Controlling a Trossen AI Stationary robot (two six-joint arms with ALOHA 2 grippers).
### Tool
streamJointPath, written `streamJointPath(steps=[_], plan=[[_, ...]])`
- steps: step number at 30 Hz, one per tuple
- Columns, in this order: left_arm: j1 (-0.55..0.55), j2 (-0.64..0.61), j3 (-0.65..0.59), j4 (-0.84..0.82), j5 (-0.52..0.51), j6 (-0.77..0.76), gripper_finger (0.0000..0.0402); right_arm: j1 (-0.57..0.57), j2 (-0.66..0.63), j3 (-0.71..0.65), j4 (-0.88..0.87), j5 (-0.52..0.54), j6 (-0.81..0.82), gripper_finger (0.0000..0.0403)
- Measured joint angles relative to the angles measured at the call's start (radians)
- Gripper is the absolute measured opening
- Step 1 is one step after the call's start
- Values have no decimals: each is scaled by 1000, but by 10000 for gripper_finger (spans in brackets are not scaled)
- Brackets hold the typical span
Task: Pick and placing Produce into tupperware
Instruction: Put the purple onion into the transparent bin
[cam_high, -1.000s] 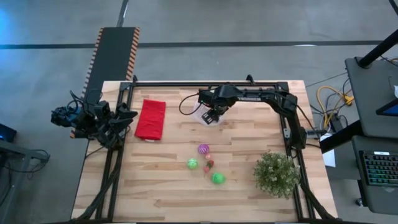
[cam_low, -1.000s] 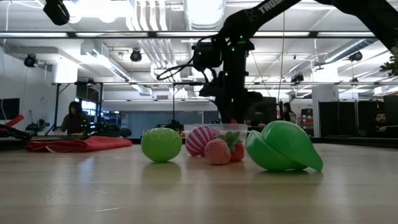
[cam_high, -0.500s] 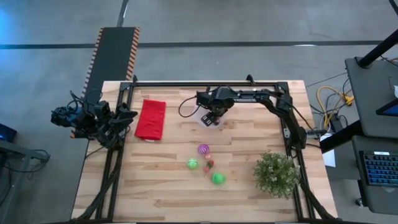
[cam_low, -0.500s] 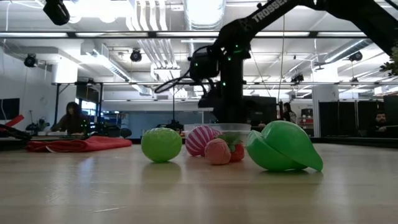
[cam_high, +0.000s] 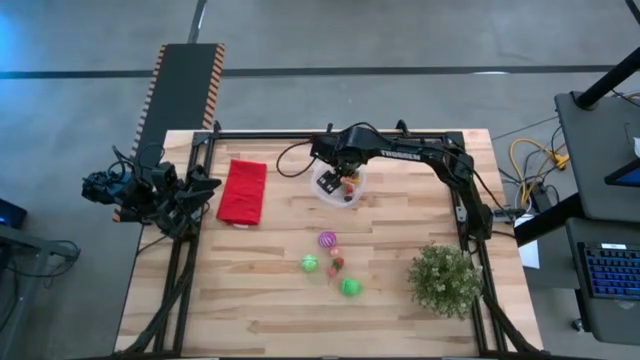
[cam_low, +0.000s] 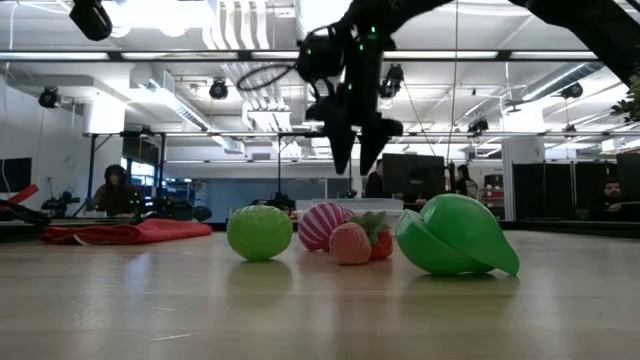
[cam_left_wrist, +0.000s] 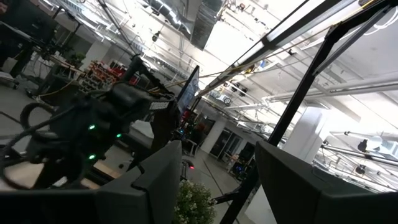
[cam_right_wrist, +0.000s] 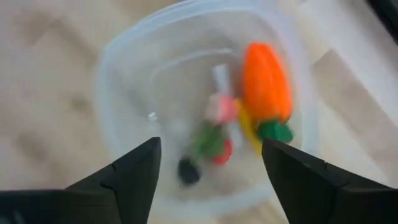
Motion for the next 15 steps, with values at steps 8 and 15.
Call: streamJointPath(steps=[8,15], plan=[[0,0,0,0,0,2,192,153,-1,13,-156,-138,-107,297],[0,0,0,-2,0,-2,192,233,-1,-58,41,-269,-29,317]])
